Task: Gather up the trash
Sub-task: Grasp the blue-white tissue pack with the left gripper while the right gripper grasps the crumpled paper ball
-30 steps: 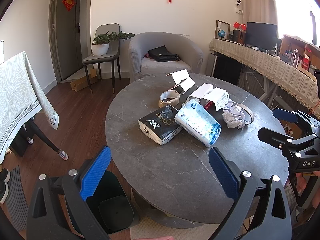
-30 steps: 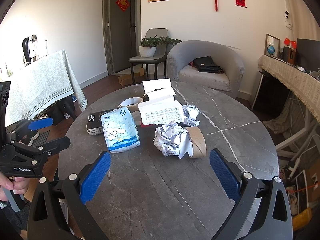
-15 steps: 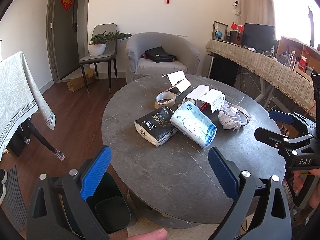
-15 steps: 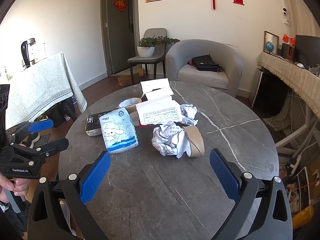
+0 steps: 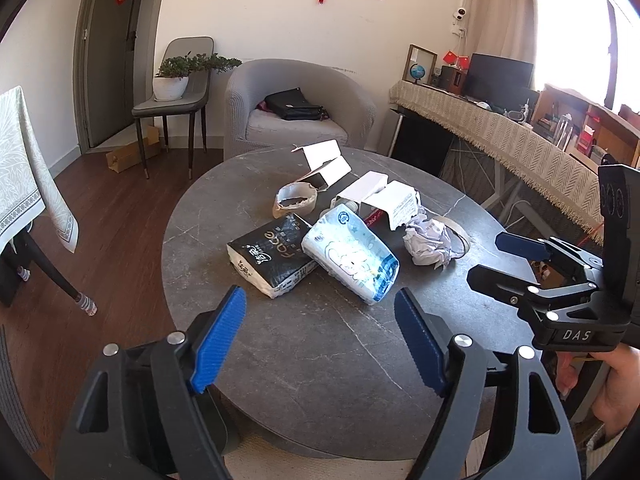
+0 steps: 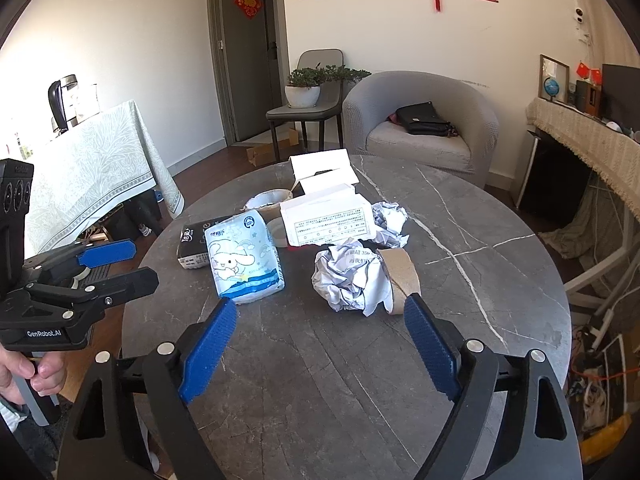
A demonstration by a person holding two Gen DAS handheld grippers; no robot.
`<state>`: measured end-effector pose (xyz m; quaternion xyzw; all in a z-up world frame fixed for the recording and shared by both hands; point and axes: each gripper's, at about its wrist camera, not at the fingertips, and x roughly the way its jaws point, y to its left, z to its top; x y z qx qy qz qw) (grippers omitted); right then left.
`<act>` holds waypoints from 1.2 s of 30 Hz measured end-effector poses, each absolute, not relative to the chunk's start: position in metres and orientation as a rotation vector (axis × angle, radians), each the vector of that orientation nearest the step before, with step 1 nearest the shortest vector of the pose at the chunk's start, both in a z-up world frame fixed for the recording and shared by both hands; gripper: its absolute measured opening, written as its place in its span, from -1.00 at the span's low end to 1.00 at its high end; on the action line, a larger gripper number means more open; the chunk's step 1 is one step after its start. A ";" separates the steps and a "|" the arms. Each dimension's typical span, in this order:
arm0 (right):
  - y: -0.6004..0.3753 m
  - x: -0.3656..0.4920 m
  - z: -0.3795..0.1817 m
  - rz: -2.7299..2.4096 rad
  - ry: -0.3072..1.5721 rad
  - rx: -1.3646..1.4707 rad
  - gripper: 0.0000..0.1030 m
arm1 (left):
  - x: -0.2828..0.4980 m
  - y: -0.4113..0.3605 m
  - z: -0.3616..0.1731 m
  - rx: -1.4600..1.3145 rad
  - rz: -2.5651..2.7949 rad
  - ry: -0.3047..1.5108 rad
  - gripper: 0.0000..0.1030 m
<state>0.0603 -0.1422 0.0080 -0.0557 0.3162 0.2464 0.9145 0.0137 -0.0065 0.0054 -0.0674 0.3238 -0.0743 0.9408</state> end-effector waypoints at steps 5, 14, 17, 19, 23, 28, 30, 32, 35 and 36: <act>-0.144 0.061 0.006 0.515 0.660 -0.126 0.49 | 0.022 -0.014 -0.001 -0.151 -0.172 0.703 0.11; -0.153 0.066 0.005 0.522 0.671 -0.126 0.34 | 0.043 -0.015 -0.015 -0.271 -0.214 0.789 -0.22; -0.154 0.067 0.004 0.526 0.675 -0.129 0.33 | 0.049 -0.016 -0.018 -0.301 -0.219 0.809 -0.22; -0.155 0.067 0.004 0.530 0.677 -0.130 0.33 | 0.054 -0.017 -0.020 -0.322 -0.219 0.823 -0.22; -0.158 0.069 0.003 0.528 0.682 -0.134 0.33 | 0.063 -0.015 -0.025 -0.371 -0.222 0.848 -0.22; -0.160 0.070 0.002 0.532 0.687 -0.126 0.33 | 0.070 -0.010 -0.025 -0.400 -0.206 0.858 -0.13; -0.160 0.071 0.002 0.535 0.687 -0.125 0.33 | 0.072 -0.008 -0.025 -0.411 -0.198 0.856 -0.06; -0.159 0.072 0.002 0.540 0.690 -0.121 0.33 | 0.075 -0.008 -0.024 -0.417 -0.196 0.854 -0.03; -0.157 0.074 0.001 0.549 0.696 -0.122 0.33 | 0.081 -0.011 -0.024 -0.409 -0.195 0.852 -0.02; -0.157 0.076 0.000 0.554 0.700 -0.122 0.33 | 0.084 -0.012 -0.024 -0.410 -0.195 0.851 -0.02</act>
